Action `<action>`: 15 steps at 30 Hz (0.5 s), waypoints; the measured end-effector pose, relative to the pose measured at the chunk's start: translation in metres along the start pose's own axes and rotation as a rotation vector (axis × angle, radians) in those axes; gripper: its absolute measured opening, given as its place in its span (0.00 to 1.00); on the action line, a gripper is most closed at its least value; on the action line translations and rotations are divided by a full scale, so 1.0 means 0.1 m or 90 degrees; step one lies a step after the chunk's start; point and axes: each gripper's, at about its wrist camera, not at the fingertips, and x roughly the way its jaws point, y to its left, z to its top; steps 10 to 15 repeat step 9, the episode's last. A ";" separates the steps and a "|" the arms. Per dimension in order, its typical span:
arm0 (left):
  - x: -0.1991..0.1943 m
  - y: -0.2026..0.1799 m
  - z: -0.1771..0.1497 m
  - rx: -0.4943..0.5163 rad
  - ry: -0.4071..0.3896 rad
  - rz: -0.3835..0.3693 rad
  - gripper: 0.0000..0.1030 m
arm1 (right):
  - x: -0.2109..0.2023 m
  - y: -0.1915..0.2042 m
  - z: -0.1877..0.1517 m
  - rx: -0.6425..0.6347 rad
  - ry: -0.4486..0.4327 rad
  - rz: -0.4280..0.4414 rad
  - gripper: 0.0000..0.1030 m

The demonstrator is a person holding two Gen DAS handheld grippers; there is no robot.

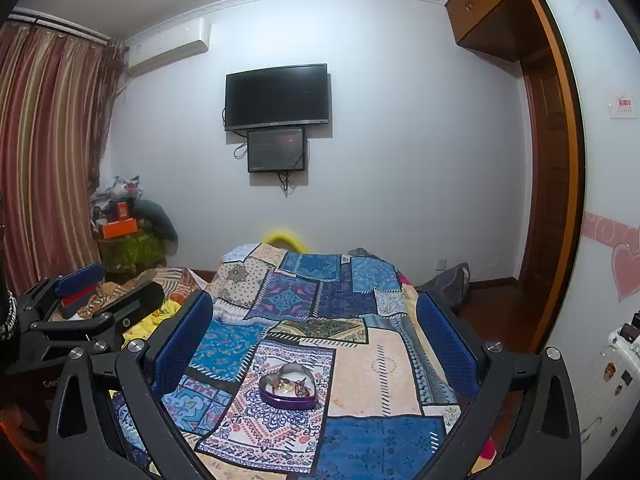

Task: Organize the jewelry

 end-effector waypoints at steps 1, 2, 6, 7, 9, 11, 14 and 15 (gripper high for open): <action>0.00 0.01 0.00 0.000 0.000 0.000 0.99 | 0.00 0.00 0.00 0.000 0.000 -0.001 0.98; 0.00 0.01 -0.01 0.000 0.000 0.000 0.99 | 0.00 0.00 0.00 0.001 0.000 -0.001 0.98; 0.01 0.02 -0.02 -0.005 0.003 -0.002 0.99 | 0.01 0.01 0.00 0.004 0.001 -0.001 0.98; 0.01 0.03 -0.02 -0.007 0.005 -0.005 0.99 | 0.01 0.01 -0.01 0.005 0.002 -0.001 0.98; 0.02 0.04 -0.03 -0.007 0.007 -0.006 0.99 | 0.02 0.00 -0.02 0.009 0.005 0.002 0.98; 0.02 0.04 -0.03 -0.007 0.007 -0.006 0.99 | 0.02 0.00 -0.02 0.009 0.005 0.002 0.98; 0.02 0.04 -0.03 -0.007 0.007 -0.006 0.99 | 0.02 0.00 -0.02 0.009 0.005 0.002 0.98; 0.02 0.04 -0.03 -0.007 0.007 -0.006 0.99 | 0.02 0.00 -0.02 0.009 0.005 0.002 0.98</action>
